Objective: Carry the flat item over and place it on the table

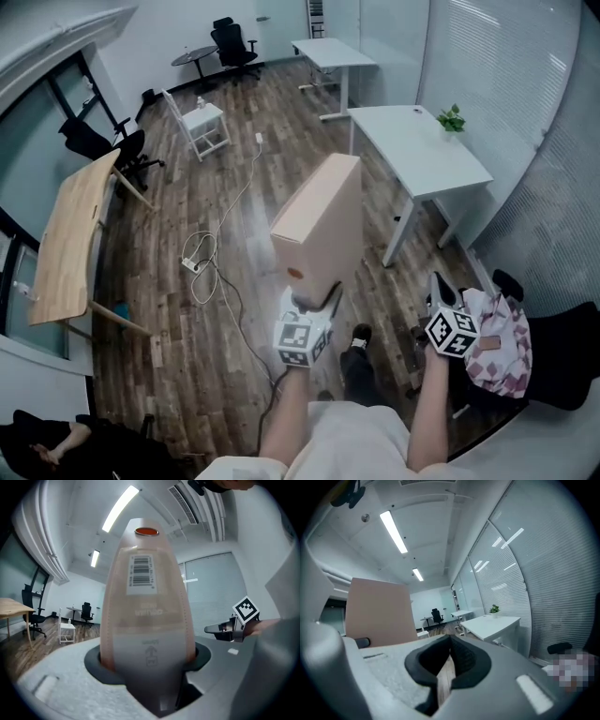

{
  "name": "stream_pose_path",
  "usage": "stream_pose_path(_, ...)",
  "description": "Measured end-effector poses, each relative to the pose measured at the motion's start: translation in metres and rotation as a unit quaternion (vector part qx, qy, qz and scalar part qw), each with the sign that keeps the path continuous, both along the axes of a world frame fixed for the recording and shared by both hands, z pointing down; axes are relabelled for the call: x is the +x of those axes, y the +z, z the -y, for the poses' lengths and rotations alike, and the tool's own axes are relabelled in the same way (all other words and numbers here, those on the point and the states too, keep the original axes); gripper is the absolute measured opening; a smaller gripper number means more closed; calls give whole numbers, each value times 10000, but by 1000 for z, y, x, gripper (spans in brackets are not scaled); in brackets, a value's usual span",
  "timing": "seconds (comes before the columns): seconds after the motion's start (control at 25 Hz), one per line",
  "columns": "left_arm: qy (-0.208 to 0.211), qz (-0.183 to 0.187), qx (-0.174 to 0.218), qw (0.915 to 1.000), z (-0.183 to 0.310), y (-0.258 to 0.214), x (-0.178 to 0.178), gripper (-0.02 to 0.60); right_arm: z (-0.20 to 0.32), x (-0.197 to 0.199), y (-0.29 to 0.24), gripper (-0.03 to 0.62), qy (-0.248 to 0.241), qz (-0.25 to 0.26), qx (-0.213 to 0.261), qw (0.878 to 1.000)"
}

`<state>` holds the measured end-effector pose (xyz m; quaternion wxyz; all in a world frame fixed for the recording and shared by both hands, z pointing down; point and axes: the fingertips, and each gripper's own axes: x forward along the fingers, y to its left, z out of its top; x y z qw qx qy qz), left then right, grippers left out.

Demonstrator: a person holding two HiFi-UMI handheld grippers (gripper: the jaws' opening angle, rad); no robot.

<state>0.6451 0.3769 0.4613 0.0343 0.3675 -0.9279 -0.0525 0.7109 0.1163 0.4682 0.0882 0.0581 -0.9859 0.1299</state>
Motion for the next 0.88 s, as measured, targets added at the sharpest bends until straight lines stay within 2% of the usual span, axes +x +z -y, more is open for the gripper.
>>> stream_pose_path(0.12, 86, 81, 6, 9999, 10, -7, -29, 302, 18, -20, -8, 2, 146, 68, -109, 9998)
stream_pose_path(0.28, -48, 1, -36, 10000, 9, -8, -52, 302, 22, -41, -4, 2, 152, 88, -315, 9993)
stream_pose_path(0.4, -115, -54, -11, 9999, 17, -9, -80, 302, 27, -75, 1, 2, 41, 78, -457, 9989)
stream_pose_path(0.64, -141, 17, -208, 9997, 32, -8, -136, 302, 37, -145, 12, 2, -180, -45, -428, 9989)
stream_pose_path(0.88, -371, -136, -302, 9988, 48, 0, -217, 302, 59, -234, 14, 2, -439, -182, -302, 9984)
